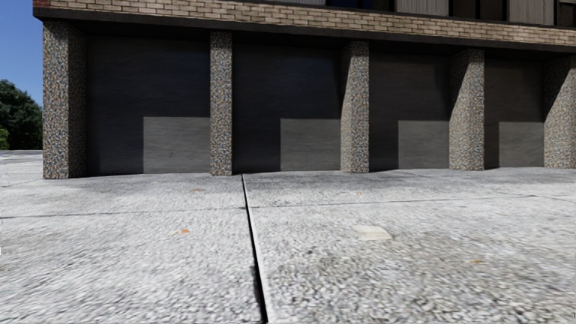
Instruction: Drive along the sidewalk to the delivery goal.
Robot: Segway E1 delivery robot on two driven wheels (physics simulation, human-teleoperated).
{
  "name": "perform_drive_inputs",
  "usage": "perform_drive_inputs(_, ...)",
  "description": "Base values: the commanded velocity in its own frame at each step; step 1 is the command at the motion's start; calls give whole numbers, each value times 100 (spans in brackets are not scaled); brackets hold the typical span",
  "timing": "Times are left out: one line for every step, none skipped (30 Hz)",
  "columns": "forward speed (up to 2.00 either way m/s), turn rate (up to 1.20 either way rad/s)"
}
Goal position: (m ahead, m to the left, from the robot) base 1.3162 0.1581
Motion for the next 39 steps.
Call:
perform_drive_inputs(154,55)
perform_drive_inputs(154,55)
perform_drive_inputs(154,56)
perform_drive_inputs(154,56)
perform_drive_inputs(154,56)
perform_drive_inputs(154,56)
perform_drive_inputs(154,57)
perform_drive_inputs(154,57)
perform_drive_inputs(148,57)
perform_drive_inputs(147,57)
perform_drive_inputs(147,57)
perform_drive_inputs(147,57)
perform_drive_inputs(146,57)
perform_drive_inputs(146,57)
perform_drive_inputs(146,57)
perform_drive_inputs(146,57)
perform_drive_inputs(146,45)
perform_drive_inputs(146,25)
perform_drive_inputs(146,0)
perform_drive_inputs(146,0)
perform_drive_inputs(143,0)
perform_drive_inputs(133,0)
perform_drive_inputs(128,0)
perform_drive_inputs(128,0)
perform_drive_inputs(0,0)
perform_drive_inputs(0,0)
perform_drive_inputs(0,0)
perform_drive_inputs(0,0)
perform_drive_inputs(0,0)
perform_drive_inputs(0,0)
perform_drive_inputs(0,0)
perform_drive_inputs(0,0)
perform_drive_inputs(0,0)
perform_drive_inputs(0,0)
perform_drive_inputs(0,0)
perform_drive_inputs(0,0)
perform_drive_inputs(0,0)
perform_drive_inputs(0,0)
perform_drive_inputs(0,0)
